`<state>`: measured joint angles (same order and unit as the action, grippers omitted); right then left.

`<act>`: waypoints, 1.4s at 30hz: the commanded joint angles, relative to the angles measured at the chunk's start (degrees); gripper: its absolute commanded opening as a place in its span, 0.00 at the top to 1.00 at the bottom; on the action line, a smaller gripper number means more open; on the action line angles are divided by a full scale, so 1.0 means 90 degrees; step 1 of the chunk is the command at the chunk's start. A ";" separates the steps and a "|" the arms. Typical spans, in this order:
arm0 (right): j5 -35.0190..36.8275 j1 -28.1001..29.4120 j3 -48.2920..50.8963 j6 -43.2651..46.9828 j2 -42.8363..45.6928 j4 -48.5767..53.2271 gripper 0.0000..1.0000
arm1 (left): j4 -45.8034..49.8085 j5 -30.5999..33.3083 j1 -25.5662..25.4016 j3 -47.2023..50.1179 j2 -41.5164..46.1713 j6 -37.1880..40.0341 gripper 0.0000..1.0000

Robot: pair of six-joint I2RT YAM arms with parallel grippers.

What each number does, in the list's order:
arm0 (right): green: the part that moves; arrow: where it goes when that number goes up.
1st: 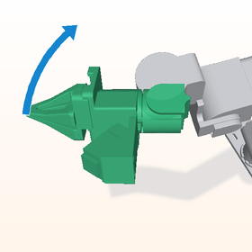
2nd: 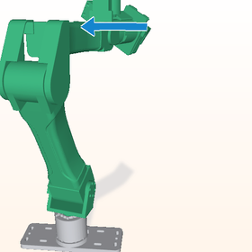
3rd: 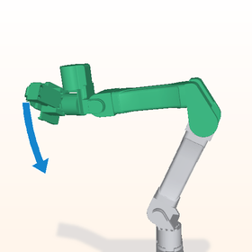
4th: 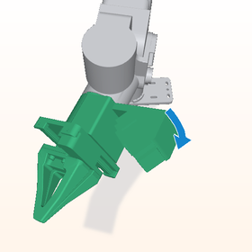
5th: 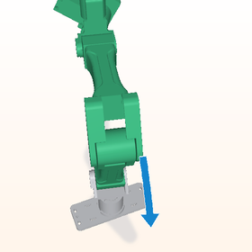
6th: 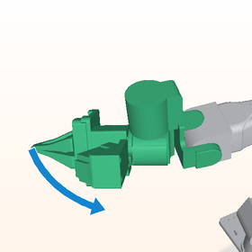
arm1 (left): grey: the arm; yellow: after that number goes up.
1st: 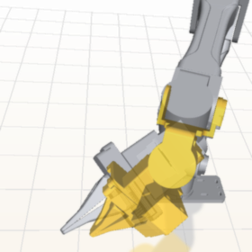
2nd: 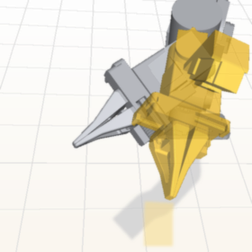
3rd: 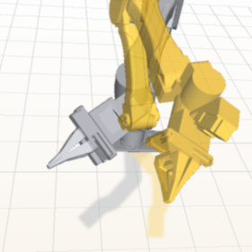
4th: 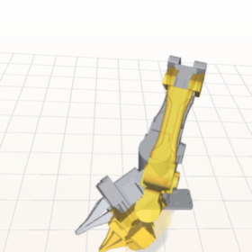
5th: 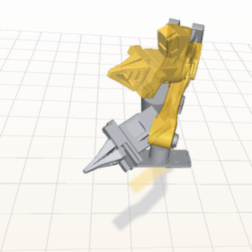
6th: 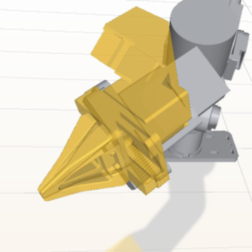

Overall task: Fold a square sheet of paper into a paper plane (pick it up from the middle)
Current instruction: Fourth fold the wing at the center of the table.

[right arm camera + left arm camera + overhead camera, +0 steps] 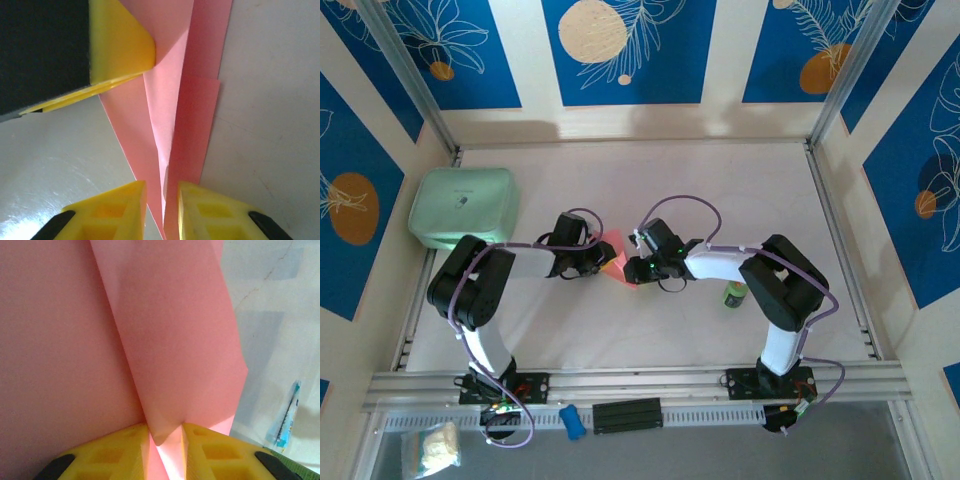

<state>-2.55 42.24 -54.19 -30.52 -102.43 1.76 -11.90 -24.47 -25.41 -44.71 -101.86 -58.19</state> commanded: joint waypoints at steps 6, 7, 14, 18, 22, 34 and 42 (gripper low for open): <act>-0.0378 -0.0113 0.0031 -0.0099 -0.0164 -0.0105 0.80 | 0.1096 0.0558 -0.0018 0.0112 -0.0304 0.0009 0.75; -0.0387 -0.0114 0.0035 -0.0095 -0.0179 -0.0108 0.80 | 0.1105 0.0570 -0.0019 0.0106 -0.0304 0.0001 0.76; -0.0513 -0.0128 0.0006 -0.0057 -0.0303 -0.0099 0.80 | 0.1212 0.0605 -0.0018 0.0068 -0.0335 -0.0034 0.76; -0.0585 -0.0162 0.0013 -0.0071 -0.0337 -0.0128 0.81 | 0.1268 0.0617 -0.0019 0.0046 -0.0333 -0.0010 0.77; -0.0750 -0.0219 0.0019 -0.0110 -0.0385 -0.0184 0.84 | 0.1288 0.0638 -0.0015 0.0047 -0.0325 -0.0017 0.77; -0.1171 -0.0386 0.0041 -0.0249 -0.0542 -0.0292 0.91 | 0.1283 0.0618 -0.0019 0.0046 -0.0314 -0.0016 0.78; -0.1413 -0.0474 0.0024 -0.0302 -0.0705 -0.0255 0.94 | 0.1278 0.0576 -0.0019 -0.0002 -0.0208 0.0019 0.77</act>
<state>-13.21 38.46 -54.19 -32.49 -107.00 -1.06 -8.86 -23.07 -25.41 -45.84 -101.84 -58.43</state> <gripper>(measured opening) 0.061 0.225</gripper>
